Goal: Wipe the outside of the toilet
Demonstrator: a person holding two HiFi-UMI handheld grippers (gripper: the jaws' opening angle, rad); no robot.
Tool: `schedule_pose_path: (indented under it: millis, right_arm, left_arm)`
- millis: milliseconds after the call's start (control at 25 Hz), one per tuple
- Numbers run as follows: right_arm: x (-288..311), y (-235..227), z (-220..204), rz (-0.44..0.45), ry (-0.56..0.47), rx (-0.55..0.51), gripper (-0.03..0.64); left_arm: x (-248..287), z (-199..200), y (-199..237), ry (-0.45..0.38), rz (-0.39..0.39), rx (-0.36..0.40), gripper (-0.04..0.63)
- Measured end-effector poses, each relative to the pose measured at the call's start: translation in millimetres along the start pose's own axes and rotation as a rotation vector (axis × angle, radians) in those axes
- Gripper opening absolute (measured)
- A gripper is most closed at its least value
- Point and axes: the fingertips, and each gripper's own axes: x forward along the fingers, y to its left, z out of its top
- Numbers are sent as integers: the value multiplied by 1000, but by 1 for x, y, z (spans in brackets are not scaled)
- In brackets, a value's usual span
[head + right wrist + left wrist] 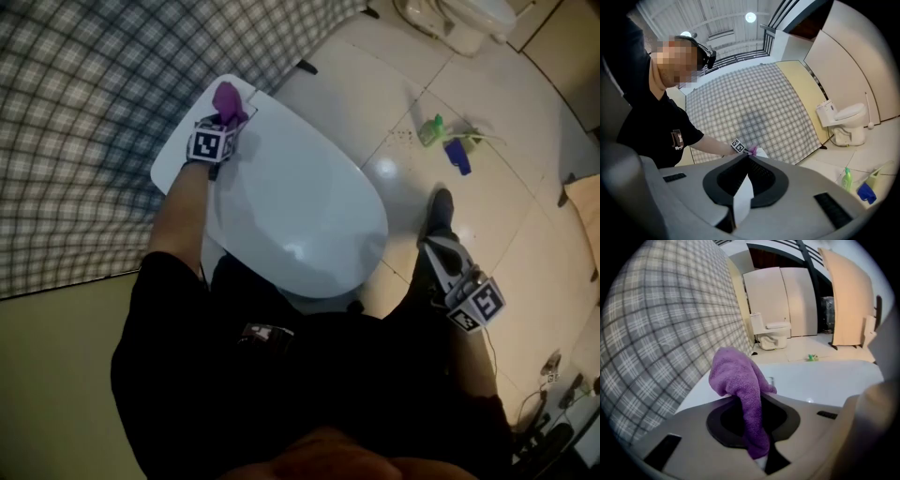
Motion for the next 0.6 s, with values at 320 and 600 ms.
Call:
schedule_pose_path:
  millis: [320,600]
  right_arm:
    - [-56,53,13,31,-76,-75,-8]
    - [-92,78,15,58,-103,-115,-8]
  left_arm:
    - [-66,-25,-263,-80,-199,129,58]
    - [-125,-49,-470,-97,-405,250,60]
